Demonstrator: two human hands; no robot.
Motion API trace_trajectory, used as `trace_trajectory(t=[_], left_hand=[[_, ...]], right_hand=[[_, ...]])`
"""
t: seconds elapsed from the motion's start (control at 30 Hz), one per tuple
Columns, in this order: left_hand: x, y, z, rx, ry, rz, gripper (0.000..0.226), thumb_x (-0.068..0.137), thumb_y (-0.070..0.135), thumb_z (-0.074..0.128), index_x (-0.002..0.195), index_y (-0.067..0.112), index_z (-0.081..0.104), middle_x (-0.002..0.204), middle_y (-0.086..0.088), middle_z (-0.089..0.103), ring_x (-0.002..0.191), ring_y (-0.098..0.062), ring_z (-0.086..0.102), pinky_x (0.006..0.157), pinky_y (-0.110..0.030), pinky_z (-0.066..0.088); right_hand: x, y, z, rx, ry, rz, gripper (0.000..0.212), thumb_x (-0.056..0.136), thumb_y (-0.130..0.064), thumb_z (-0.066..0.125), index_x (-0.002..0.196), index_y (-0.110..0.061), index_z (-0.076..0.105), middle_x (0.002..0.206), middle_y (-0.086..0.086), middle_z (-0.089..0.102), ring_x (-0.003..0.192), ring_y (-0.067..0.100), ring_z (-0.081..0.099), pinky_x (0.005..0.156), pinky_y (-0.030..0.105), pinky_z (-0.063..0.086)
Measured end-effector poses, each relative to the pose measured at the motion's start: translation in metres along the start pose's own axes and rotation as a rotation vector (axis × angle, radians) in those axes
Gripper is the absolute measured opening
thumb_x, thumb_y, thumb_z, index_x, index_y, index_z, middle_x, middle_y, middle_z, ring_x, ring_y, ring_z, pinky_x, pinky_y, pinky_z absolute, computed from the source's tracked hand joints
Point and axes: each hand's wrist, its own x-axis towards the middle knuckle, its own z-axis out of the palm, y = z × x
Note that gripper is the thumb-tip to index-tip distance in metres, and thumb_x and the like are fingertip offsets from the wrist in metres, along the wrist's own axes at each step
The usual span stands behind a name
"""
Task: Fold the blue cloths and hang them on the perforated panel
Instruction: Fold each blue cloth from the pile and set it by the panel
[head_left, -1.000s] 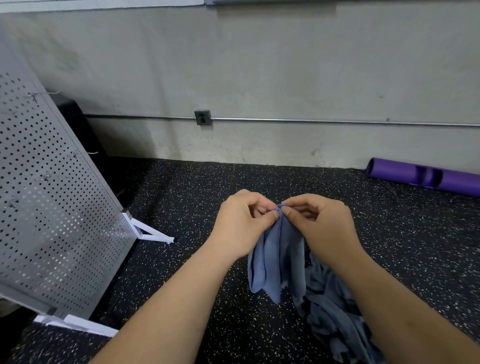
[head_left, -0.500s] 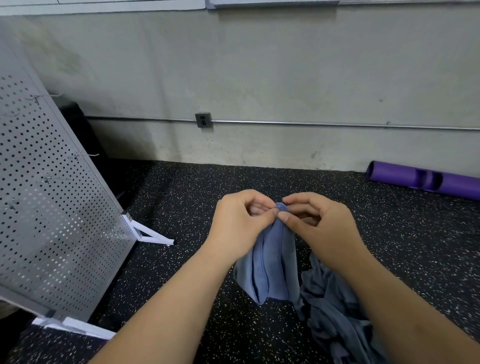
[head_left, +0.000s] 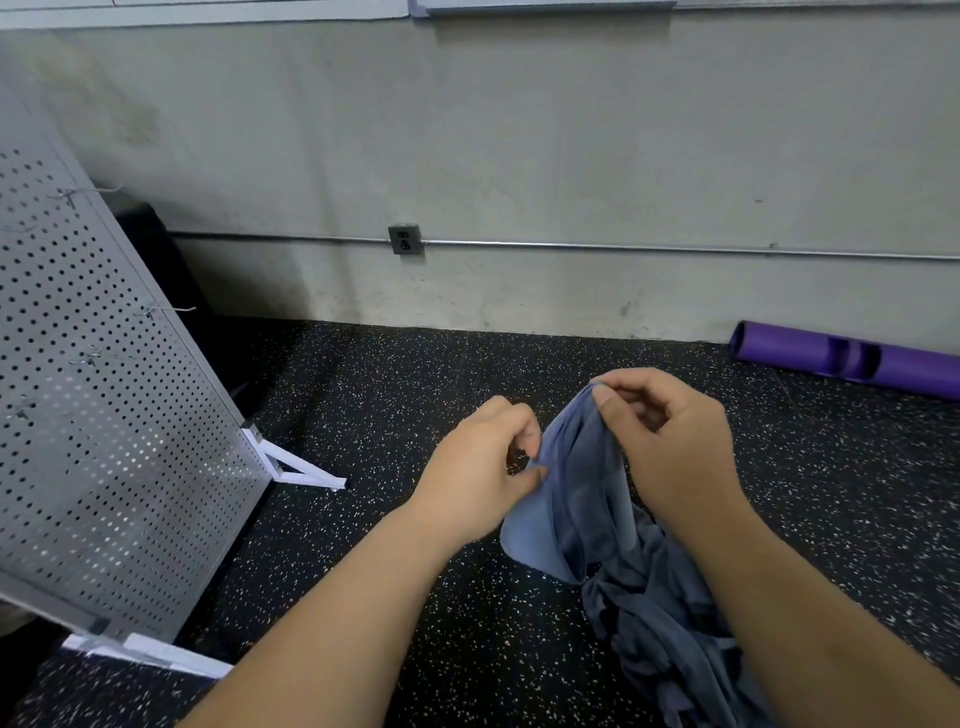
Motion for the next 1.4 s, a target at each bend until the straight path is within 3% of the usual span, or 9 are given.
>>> trace_trajectory(t=[0.2,0.47,0.7,0.87,0.93,1.07,1.17,1.33,1.4], left_hand=[[-0.005,0.003,0.006,-0.001,-0.065,0.135,0.023,0.094,0.033,0.079,0.109,0.041,0.062,0.108,0.018,0.050,0.097,-0.004,0.057,0.083,-0.037,0.055],[-0.007,-0.002,0.028,0.309,-0.302,0.189,0.034,0.095,0.060,0.067,0.123,0.041,0.068,0.106,0.013,0.059,0.105,-0.016,0.061,0.088,-0.040,0.054],[-0.005,-0.019,0.028,0.335,-0.343,0.121,0.022,0.093,0.054,0.075,0.105,0.035,0.072,0.106,0.017,0.069,0.099,-0.011,0.066,0.086,-0.037,0.057],[0.000,-0.035,-0.001,0.135,-0.210,-0.003,0.011,0.097,0.047,0.074,0.098,0.036,0.076,0.095,0.022,0.070,0.082,0.001,0.063,0.079,-0.033,0.056],[0.001,-0.043,-0.015,0.029,-0.095,-0.067,0.007,0.096,0.040,0.077,0.094,0.033,0.077,0.090,0.021,0.071,0.080,-0.001,0.065,0.077,-0.031,0.054],[0.004,-0.053,-0.029,-0.084,0.091,-0.187,0.006,0.093,0.033,0.082,0.089,0.031,0.080,0.084,0.023,0.075,0.079,-0.004,0.069,0.074,-0.021,0.052],[0.007,-0.054,-0.033,-0.148,0.185,-0.258,0.007,0.093,0.029,0.083,0.087,0.031,0.081,0.079,0.023,0.074,0.073,-0.005,0.068,0.067,-0.017,0.051],[0.011,-0.059,-0.041,-0.153,0.301,-0.315,0.011,0.096,0.032,0.079,0.085,0.033,0.078,0.077,0.018,0.074,0.072,-0.007,0.068,0.069,-0.028,0.054],[0.011,-0.061,-0.044,-0.130,0.320,-0.328,0.012,0.097,0.033,0.077,0.085,0.033,0.076,0.076,0.024,0.072,0.070,-0.003,0.066,0.067,-0.026,0.050]], right_hand=[[0.005,-0.003,-0.011,0.071,0.117,-0.013,0.012,0.099,-0.012,0.074,0.104,-0.022,0.080,0.090,-0.004,0.078,0.086,0.020,0.074,0.078,0.022,0.061],[0.014,-0.014,-0.028,0.248,0.273,0.002,0.014,0.098,-0.008,0.076,0.100,-0.021,0.078,0.091,-0.005,0.080,0.086,0.006,0.074,0.082,0.017,0.057],[0.026,-0.010,-0.054,0.350,0.432,0.062,0.007,0.100,-0.011,0.073,0.105,-0.014,0.076,0.080,-0.012,0.077,0.078,0.000,0.069,0.081,0.017,0.058],[0.034,0.038,-0.088,0.058,0.375,0.187,0.007,0.102,-0.022,0.072,0.102,-0.027,0.077,0.091,-0.004,0.077,0.079,0.005,0.068,0.088,0.037,0.060],[0.033,0.053,-0.098,-0.077,0.316,0.206,0.009,0.103,-0.021,0.070,0.105,-0.028,0.077,0.093,-0.006,0.077,0.079,0.008,0.067,0.087,0.037,0.059],[0.028,0.065,-0.098,-0.259,0.175,0.201,0.018,0.104,-0.019,0.067,0.103,-0.036,0.074,0.092,-0.011,0.077,0.081,0.013,0.070,0.076,0.030,0.055],[0.026,0.064,-0.091,-0.360,0.094,0.181,0.021,0.104,-0.017,0.066,0.107,-0.037,0.074,0.091,-0.011,0.075,0.070,0.006,0.064,0.063,0.020,0.043],[0.023,0.061,-0.077,-0.390,0.092,0.212,0.019,0.096,-0.013,0.069,0.098,-0.029,0.078,0.079,-0.011,0.074,0.061,0.000,0.064,0.056,0.008,0.043],[0.022,0.062,-0.070,-0.373,0.088,0.210,0.019,0.092,-0.012,0.071,0.091,-0.030,0.078,0.077,-0.012,0.074,0.067,-0.002,0.066,0.061,0.008,0.045]])
